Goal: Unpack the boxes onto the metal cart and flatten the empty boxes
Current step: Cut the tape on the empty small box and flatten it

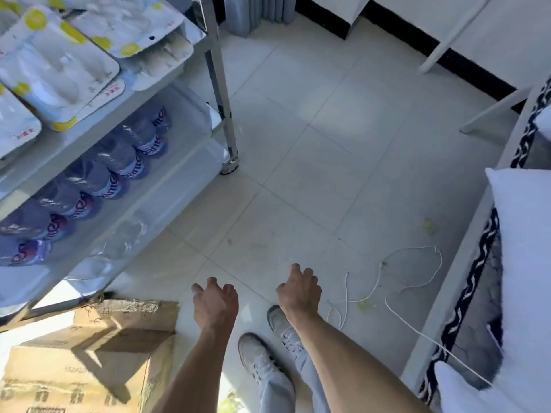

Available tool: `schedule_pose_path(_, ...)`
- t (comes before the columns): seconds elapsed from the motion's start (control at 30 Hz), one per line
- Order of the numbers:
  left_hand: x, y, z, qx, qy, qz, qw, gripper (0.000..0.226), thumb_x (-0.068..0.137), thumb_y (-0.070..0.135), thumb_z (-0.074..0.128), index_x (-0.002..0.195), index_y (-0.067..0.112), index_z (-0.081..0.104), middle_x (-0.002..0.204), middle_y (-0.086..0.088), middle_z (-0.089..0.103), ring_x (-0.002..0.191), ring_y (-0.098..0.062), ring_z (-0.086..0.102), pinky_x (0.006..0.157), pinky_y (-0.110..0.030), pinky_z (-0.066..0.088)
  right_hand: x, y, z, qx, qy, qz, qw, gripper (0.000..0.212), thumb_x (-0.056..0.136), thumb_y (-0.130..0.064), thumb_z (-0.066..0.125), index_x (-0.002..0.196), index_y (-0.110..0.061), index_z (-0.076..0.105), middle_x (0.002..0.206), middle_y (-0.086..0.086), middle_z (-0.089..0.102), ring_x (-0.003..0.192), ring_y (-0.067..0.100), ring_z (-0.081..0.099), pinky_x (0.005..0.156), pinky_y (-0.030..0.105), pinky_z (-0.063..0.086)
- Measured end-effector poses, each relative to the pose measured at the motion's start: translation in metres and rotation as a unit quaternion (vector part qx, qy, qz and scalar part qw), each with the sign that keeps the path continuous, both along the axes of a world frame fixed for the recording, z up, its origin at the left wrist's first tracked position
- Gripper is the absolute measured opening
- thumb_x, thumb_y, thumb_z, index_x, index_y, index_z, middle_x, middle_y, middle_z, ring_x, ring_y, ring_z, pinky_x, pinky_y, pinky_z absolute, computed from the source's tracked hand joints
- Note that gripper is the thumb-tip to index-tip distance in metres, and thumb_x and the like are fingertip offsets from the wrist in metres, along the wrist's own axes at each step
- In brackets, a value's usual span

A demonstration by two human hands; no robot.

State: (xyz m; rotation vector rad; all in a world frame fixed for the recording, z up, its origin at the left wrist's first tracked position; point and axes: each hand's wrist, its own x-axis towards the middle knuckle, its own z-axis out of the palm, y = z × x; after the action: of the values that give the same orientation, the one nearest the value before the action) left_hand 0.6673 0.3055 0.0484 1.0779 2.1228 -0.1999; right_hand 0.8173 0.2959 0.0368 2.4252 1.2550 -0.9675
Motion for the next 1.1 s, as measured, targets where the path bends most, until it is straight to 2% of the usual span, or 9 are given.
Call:
schedule_pose_path(0.33, 0.069, 0.002, -0.009, 0.012, -0.035, -0.074, 0.997, 0.038, 0.090, 0.025, 0.049, 0.124, 0.011, 0.055, 0.126, -0.015, 0.046, 0.106, -0.036, 0.056, 0.083, -0.039, 0.046, 0.066, -0.025, 0.008, -0.010, -0.011, -0.082, 0.997, 0.033, 0.091, -0.017, 0.048, 0.124, -0.013, 0.048, 0.121, 0.012, 0.049, 0.113, 0.030, 0.051, 0.088, 0.039, 0.045)
schedule_pose_path(0.5, 0.055, -0.011, -0.004, 0.010, -0.047, -0.074, 0.996, 0.037, 0.091, 0.027, 0.049, 0.126, 0.016, 0.053, 0.129, -0.009, 0.045, 0.106, -0.031, 0.058, 0.080, -0.036, 0.048, 0.047, -0.018, 0.006, -0.036, 0.017, -0.031, 0.999, 0.033, 0.093, -0.018, 0.047, 0.126, -0.013, 0.046, 0.121, 0.014, 0.049, 0.111, 0.032, 0.054, 0.087, 0.040, 0.048)
schedule_pose_path(0.7, -0.037, -0.033, -0.004, 0.012, -0.021, 0.071, 0.997, 0.032, 0.090, 0.025, 0.047, 0.119, 0.014, 0.053, 0.129, -0.009, 0.045, 0.110, -0.027, 0.053, 0.076, -0.032, 0.041, -0.061, -0.002, 0.002, -0.038, 0.073, 0.113, 0.990, 0.031, 0.092, -0.017, 0.048, 0.122, -0.011, 0.046, 0.120, 0.014, 0.049, 0.109, 0.033, 0.055, 0.079, 0.033, 0.044)
schedule_pose_path(0.83, -0.111, -0.055, 0.008, 0.030, 0.000, 0.179, 0.983, 0.034, 0.089, 0.025, 0.048, 0.120, 0.012, 0.054, 0.132, -0.016, 0.047, 0.116, -0.031, 0.051, 0.088, -0.037, 0.045, -0.143, 0.000, 0.006, -0.040, 0.102, 0.213, 0.971, 0.033, 0.093, -0.019, 0.047, 0.125, -0.012, 0.046, 0.122, 0.014, 0.049, 0.111, 0.032, 0.054, 0.080, 0.033, 0.044)
schedule_pose_path(0.97, -0.184, -0.098, 0.017, 0.052, 0.016, 0.273, 0.961, 0.028, 0.091, 0.026, 0.045, 0.113, 0.010, 0.054, 0.118, -0.014, 0.050, 0.105, -0.031, 0.053, 0.086, -0.038, 0.045, -0.217, -0.017, 0.009, -0.043, 0.115, 0.310, 0.943, 0.037, 0.093, -0.017, 0.047, 0.129, -0.013, 0.045, 0.124, 0.014, 0.049, 0.109, 0.031, 0.057, 0.076, 0.031, 0.045)
schedule_pose_path(1.1, -0.231, -0.150, 0.013, 0.012, 0.025, 0.388, 0.921, 0.035, 0.094, 0.025, 0.044, 0.126, 0.013, 0.052, 0.131, -0.013, 0.046, 0.120, -0.030, 0.048, 0.098, -0.036, 0.039, -0.268, -0.044, 0.008, -0.064, 0.122, 0.393, 0.909, 0.037, 0.094, -0.014, 0.045, 0.131, -0.012, 0.045, 0.128, 0.013, 0.047, 0.110, 0.031, 0.055, 0.080, 0.033, 0.049)
